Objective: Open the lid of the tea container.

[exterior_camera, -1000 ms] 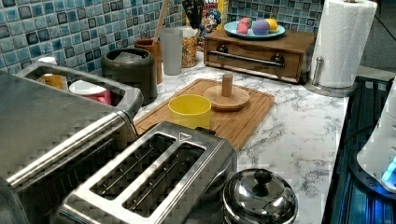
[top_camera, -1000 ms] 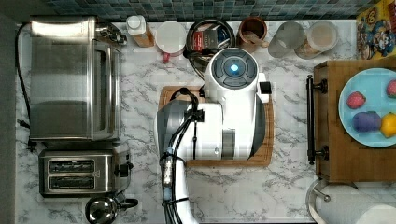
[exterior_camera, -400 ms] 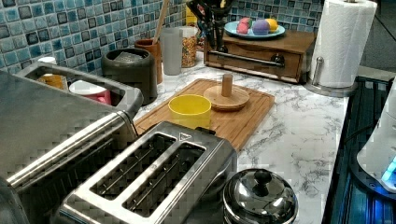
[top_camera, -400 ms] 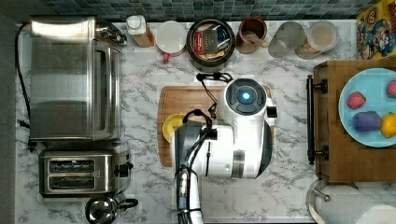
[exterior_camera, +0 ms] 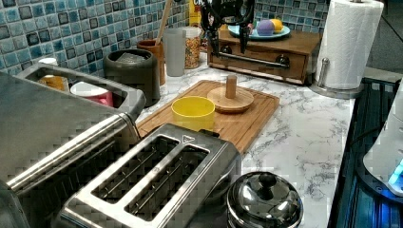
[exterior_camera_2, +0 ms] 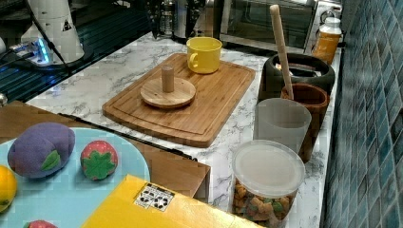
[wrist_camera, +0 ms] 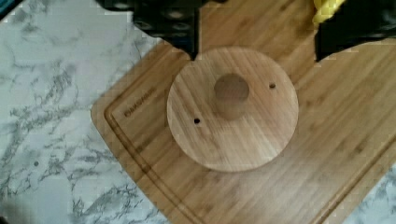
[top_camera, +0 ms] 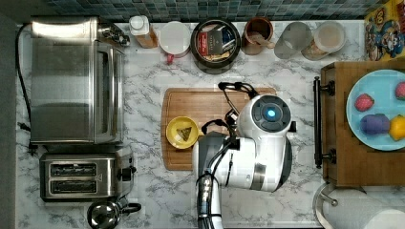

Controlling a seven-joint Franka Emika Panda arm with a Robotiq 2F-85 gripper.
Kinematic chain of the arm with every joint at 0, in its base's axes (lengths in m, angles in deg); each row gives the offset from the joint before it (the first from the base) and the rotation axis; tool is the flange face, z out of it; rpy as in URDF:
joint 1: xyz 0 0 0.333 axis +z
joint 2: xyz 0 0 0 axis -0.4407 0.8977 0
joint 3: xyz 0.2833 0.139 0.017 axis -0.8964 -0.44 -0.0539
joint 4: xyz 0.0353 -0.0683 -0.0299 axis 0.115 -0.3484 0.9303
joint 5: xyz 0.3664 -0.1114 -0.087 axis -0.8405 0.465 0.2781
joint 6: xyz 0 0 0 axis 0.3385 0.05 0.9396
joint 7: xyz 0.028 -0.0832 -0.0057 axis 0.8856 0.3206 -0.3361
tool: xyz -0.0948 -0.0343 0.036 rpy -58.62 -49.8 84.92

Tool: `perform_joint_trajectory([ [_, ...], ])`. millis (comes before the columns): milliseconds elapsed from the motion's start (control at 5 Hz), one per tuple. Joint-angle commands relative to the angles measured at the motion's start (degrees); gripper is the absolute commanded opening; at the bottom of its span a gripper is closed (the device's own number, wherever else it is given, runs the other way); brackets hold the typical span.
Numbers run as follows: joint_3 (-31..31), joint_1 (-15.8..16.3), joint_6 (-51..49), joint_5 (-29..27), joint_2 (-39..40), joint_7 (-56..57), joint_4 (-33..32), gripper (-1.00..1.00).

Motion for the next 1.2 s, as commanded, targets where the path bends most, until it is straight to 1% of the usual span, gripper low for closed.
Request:
perform_joint_trajectory([
  [200,-0.4,-1.3,6.6,4.2,-5.3,0.0,-8.4,1.0],
  [400,-0.7,-1.9,8.4,4.7,-2.6,-0.7,-9.2,1.0],
  [800,-0.4,-2.7,14.1,3.6,1.2,-1.1,-9.8,1.0],
  [1000,-0.8,-2.9,14.7,4.4,3.2,-2.2,-8.9,1.0],
  [1200,-0.5,-2.7,17.2,3.2,4.5,-1.5,-9.0,1.0],
])
